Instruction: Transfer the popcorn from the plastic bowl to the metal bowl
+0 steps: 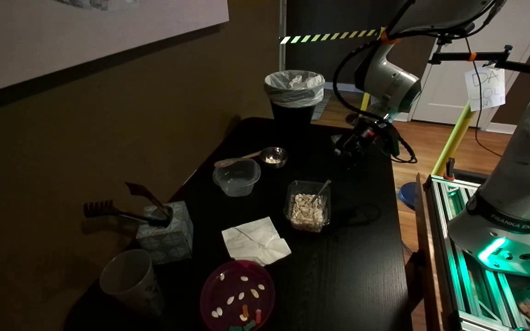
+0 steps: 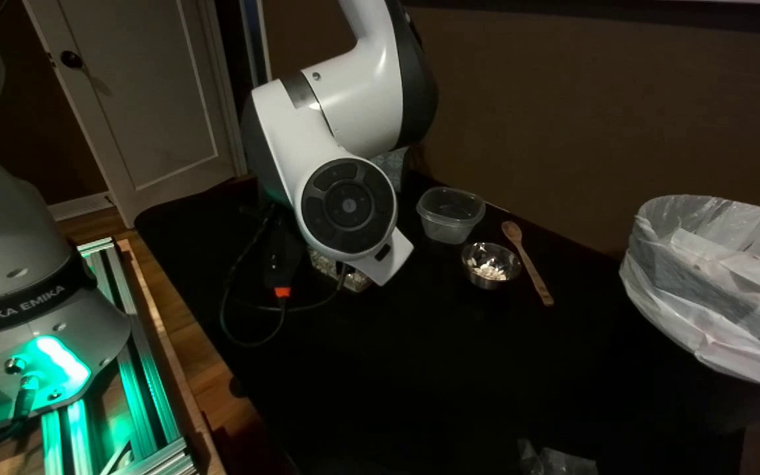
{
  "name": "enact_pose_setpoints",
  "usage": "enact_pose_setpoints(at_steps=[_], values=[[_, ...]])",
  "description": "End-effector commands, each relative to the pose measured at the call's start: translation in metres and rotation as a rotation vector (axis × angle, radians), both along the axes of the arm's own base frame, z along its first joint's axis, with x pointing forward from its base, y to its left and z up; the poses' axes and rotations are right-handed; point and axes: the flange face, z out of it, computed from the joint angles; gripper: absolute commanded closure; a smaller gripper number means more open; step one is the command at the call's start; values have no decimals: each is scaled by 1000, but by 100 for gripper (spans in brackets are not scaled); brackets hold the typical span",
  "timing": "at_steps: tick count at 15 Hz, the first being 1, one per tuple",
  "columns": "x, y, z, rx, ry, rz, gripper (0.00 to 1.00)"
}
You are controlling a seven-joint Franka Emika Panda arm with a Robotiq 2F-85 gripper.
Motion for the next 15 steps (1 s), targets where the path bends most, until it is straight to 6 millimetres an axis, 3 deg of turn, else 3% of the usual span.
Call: enact_pose_setpoints(at_steps=[1, 7, 15], values=[[1, -1, 0, 0, 1, 0, 0], [9, -2, -22, -30, -6, -3, 0], [21, -12, -68, -70, -3, 30, 0]])
